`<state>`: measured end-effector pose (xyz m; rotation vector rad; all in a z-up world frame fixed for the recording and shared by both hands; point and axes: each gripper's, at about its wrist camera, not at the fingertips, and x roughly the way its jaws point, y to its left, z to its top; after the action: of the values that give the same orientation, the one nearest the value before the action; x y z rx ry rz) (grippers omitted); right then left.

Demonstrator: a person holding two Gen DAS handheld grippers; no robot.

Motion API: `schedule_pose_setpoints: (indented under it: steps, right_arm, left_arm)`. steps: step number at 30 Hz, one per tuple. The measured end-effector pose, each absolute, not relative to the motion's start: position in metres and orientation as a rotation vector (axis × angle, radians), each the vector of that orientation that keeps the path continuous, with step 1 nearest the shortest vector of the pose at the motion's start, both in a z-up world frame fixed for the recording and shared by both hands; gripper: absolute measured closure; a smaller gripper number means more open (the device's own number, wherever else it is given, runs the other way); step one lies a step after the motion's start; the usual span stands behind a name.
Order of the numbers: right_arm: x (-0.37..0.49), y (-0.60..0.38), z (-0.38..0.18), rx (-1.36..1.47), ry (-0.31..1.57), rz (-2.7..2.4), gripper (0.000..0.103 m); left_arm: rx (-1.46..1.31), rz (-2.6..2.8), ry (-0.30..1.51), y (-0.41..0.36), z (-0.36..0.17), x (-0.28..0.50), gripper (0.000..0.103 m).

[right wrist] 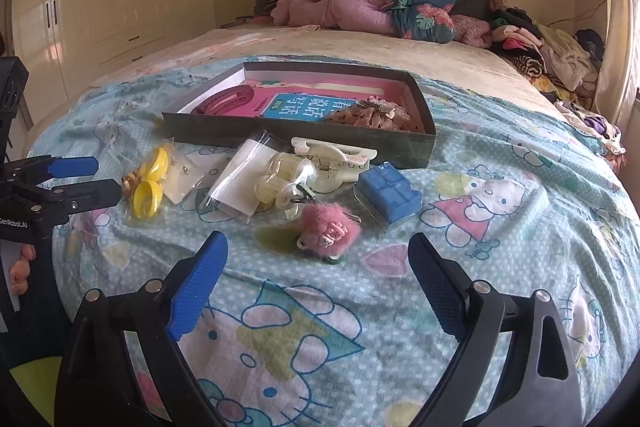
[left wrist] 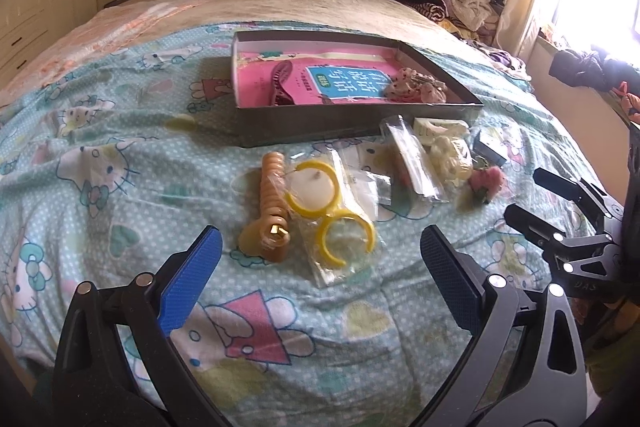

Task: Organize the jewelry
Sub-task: 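Move the left tool to the yellow ring bag while the right moves to the pom-pom clip, then grasp the yellow ring bag with the left tool while the right grasps the pom-pom clip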

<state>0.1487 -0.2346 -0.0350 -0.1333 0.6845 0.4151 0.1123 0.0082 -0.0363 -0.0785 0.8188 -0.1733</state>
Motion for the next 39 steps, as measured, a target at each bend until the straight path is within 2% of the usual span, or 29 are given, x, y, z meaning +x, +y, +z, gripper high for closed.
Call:
schedule_pose_setpoints:
  steps: [3,6,15,20,24,25,26,39]
  right_arm:
    - [0.149,-0.236,-0.035,-0.133,0.680,0.425,0.014]
    - [0.152,-0.236,-0.036,-0.139,0.683,0.437,0.020]
    - [0.170,-0.227,-0.043,-0.190,0.685,0.485,0.032]
    - [0.183,-0.217,-0.048,-0.242,0.690,0.488,0.043]
    - [0.193,-0.214,-0.054,-0.248,0.716,0.487,0.056]
    - [0.193,-0.214,-0.055,-0.248,0.718,0.488,0.062]
    - [0.192,-0.214,-0.056,-0.245,0.720,0.495,0.066]
    - [0.170,-0.238,-0.048,-0.165,0.722,0.480,0.069]
  left_arm:
    - [-0.112,-0.212,0.854,0.002,-0.042,0.114,0.026]
    - [-0.119,-0.221,0.885,-0.004,-0.049,0.118,0.033]
    - [-0.156,-0.200,0.941,-0.009,-0.064,0.131,0.033]
    - [-0.176,-0.183,0.938,-0.010,-0.065,0.136,0.033]
    - [-0.178,-0.165,0.941,-0.010,-0.066,0.141,0.048]
    - [-0.177,-0.161,0.942,-0.010,-0.066,0.142,0.052]
    - [-0.172,-0.156,0.940,-0.010,-0.066,0.143,0.064]
    - [-0.116,-0.251,0.899,-0.028,-0.054,0.127,0.067]
